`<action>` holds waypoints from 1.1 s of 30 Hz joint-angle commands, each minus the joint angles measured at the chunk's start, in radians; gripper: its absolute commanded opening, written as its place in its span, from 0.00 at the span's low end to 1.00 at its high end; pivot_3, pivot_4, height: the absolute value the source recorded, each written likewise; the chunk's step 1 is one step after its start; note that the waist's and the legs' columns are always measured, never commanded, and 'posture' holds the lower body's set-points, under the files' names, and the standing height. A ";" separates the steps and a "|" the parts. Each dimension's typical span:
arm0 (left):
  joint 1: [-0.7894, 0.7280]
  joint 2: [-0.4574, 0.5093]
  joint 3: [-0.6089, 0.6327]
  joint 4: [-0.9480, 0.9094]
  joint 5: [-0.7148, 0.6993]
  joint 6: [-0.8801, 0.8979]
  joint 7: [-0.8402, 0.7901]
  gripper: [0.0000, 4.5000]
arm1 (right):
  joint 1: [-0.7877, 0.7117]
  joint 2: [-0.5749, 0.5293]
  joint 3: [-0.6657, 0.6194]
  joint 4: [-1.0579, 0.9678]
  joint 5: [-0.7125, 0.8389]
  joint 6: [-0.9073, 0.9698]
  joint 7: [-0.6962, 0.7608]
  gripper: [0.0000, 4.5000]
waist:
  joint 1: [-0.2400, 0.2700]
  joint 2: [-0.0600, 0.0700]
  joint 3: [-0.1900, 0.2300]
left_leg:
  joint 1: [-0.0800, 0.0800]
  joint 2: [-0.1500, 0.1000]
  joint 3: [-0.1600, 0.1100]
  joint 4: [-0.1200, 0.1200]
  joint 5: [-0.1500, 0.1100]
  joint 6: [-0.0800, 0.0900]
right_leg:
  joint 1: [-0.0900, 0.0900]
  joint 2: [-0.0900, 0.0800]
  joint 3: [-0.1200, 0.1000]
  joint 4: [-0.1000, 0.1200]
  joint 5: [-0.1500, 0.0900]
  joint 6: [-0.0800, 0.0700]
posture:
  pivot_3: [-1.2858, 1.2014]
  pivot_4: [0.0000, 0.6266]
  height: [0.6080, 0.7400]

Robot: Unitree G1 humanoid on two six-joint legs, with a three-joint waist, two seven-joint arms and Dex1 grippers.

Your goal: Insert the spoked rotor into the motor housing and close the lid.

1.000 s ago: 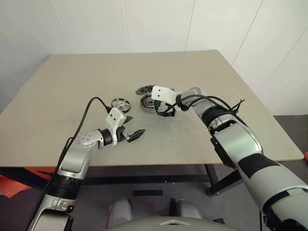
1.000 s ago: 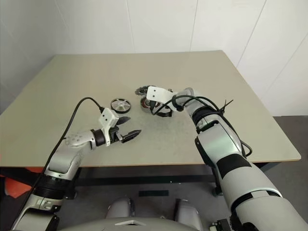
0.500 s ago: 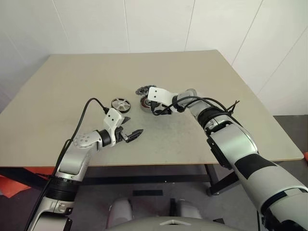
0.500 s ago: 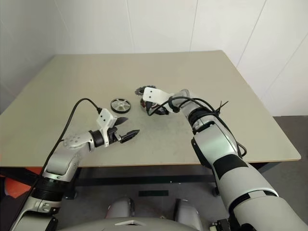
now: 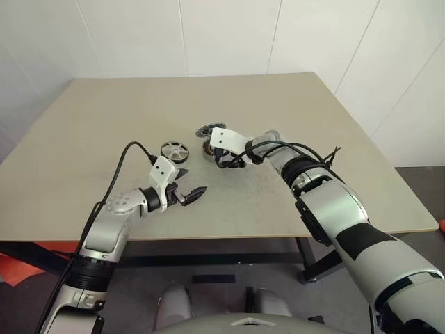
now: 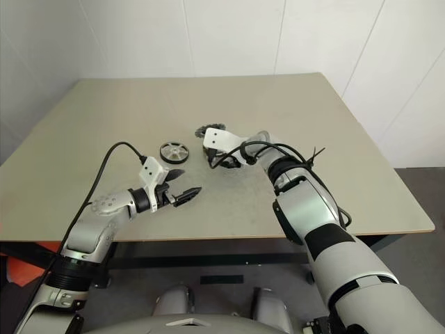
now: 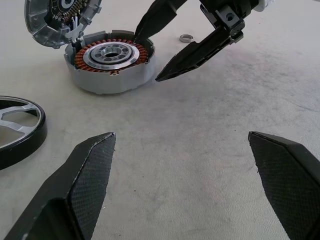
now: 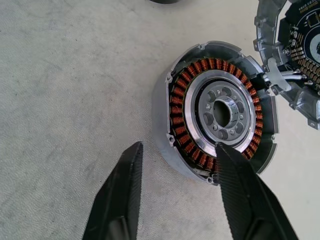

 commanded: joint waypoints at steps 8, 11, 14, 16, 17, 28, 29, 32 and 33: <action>-0.032 0.001 0.033 -0.022 -0.014 -0.014 0.014 1.00 | 0.000 -0.012 -0.022 -0.007 -0.001 -0.005 -0.039 0.15 | 0.002 0.000 0.000 | 0.000 0.000 0.000 0.000 0.000 0.000 | 0.000 0.000 0.000 0.000 0.000 0.000 | 0.52 0.00 1.00; -0.037 0.000 0.033 -0.017 -0.012 -0.017 0.014 1.00 | 0.001 -0.013 -0.020 -0.007 -0.003 -0.007 -0.042 0.15 | 0.001 0.000 0.000 | 0.000 0.000 0.000 0.000 0.000 0.000 | 0.000 0.000 0.000 0.000 0.000 0.000 | 0.52 0.00 1.00; -0.039 0.000 0.033 -0.014 -0.010 -0.019 0.014 1.00 | 0.002 -0.014 -0.018 -0.008 -0.006 -0.009 -0.041 0.15 | 0.000 0.000 0.000 | 0.000 0.000 0.000 0.000 0.000 0.000 | 0.000 0.000 0.000 0.000 0.000 0.000 | 0.52 0.00 1.00; -0.040 0.001 0.034 -0.013 -0.010 -0.020 0.014 1.00 | 0.005 -0.013 -0.016 -0.008 -0.008 -0.011 -0.038 0.15 | 0.000 0.000 0.000 | 0.000 0.000 0.000 0.000 0.000 0.000 | 0.000 0.000 0.000 0.000 0.000 0.000 | 0.52 0.00 1.00; -0.040 0.001 0.034 -0.013 -0.010 -0.020 0.014 1.00 | 0.006 -0.013 -0.015 -0.007 -0.009 -0.011 -0.037 0.15 | 0.000 0.000 0.000 | 0.000 0.000 0.000 0.000 0.000 0.000 | 0.000 0.000 0.000 0.000 0.000 0.000 | 0.52 0.00 1.00; -0.036 0.007 0.041 -0.014 -0.011 -0.020 0.017 1.00 | 0.047 -0.004 -0.005 -0.001 -0.024 -0.005 -0.039 0.15 | 0.000 0.000 0.000 | 0.003 0.000 0.000 0.000 0.000 0.000 | 0.002 0.000 0.000 0.001 0.000 0.000 | 0.52 0.00 1.00; -0.037 0.008 0.042 -0.013 -0.011 -0.021 0.017 1.00 | 0.049 -0.004 -0.005 0.000 -0.024 -0.004 -0.039 0.11 | 0.000 0.000 0.000 | 0.003 0.000 0.000 0.000 0.000 0.000 | 0.002 0.000 0.000 0.001 0.000 0.000 | 0.52 0.00 1.00; -0.038 0.008 0.043 -0.012 -0.009 -0.022 0.017 1.00 | 0.052 -0.005 -0.007 0.000 -0.025 0.001 -0.046 0.01 | 0.000 0.000 0.000 | 0.004 0.000 0.000 0.000 0.000 -0.001 | 0.003 0.000 0.000 0.002 0.000 0.000 | 0.52 0.00 1.00; -0.039 0.008 0.042 -0.012 -0.009 -0.022 0.017 1.00 | 0.053 -0.006 -0.009 0.000 -0.025 0.003 -0.053 0.01 | 0.000 0.000 0.000 | 0.004 0.000 0.000 0.000 0.000 -0.001 | 0.003 0.000 0.000 0.002 0.000 0.000 | 0.52 0.00 1.00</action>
